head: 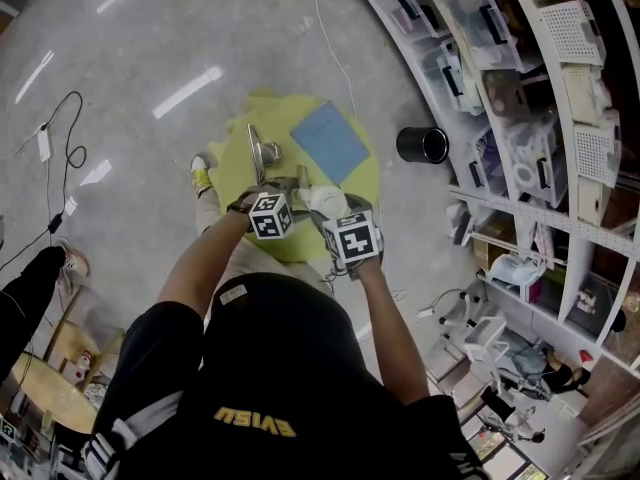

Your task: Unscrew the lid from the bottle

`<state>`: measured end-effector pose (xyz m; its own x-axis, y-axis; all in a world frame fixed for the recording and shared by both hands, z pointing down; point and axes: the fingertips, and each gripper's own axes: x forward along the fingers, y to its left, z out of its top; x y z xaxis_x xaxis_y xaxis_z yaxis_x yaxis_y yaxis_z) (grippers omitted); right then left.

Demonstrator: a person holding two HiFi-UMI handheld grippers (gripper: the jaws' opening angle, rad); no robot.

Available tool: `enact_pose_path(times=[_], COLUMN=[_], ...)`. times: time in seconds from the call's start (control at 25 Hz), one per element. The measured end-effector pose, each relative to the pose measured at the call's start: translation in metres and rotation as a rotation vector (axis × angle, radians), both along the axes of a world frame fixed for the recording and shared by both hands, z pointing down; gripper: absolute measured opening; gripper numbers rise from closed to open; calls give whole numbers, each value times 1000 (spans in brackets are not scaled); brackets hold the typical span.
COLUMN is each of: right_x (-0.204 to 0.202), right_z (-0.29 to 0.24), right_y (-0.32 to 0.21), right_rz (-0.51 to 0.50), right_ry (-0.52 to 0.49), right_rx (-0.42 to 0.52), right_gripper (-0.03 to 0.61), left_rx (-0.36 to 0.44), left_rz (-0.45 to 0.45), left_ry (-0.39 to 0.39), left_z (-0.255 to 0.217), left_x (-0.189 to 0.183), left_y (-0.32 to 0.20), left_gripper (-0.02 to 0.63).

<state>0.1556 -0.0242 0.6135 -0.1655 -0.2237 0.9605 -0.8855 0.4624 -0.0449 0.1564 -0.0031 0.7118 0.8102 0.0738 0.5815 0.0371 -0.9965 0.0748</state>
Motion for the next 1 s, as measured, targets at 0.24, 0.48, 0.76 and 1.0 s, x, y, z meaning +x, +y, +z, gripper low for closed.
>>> enact_pose_path(times=[0.24, 0.48, 0.76, 1.0], right_x=[-7, -10, -8, -9], right_z=[-1, 0, 0, 4], right_y=[-3, 1, 1, 13], right_rz=[-130, -223, -343, -276], right_ry=[5, 14, 38, 13], right_rx=[-17, -18, -19, -45], right_gripper=[362, 362, 362, 503], left_rx=[10, 6, 16, 11], left_rz=[8, 14, 28, 24], left_ry=[-7, -4, -16, -24], left_z=[-1, 0, 2, 2], left_x=[-3, -4, -1, 0], left_y=[-7, -3, -4, -3], left_gripper=[299, 298, 295, 295])
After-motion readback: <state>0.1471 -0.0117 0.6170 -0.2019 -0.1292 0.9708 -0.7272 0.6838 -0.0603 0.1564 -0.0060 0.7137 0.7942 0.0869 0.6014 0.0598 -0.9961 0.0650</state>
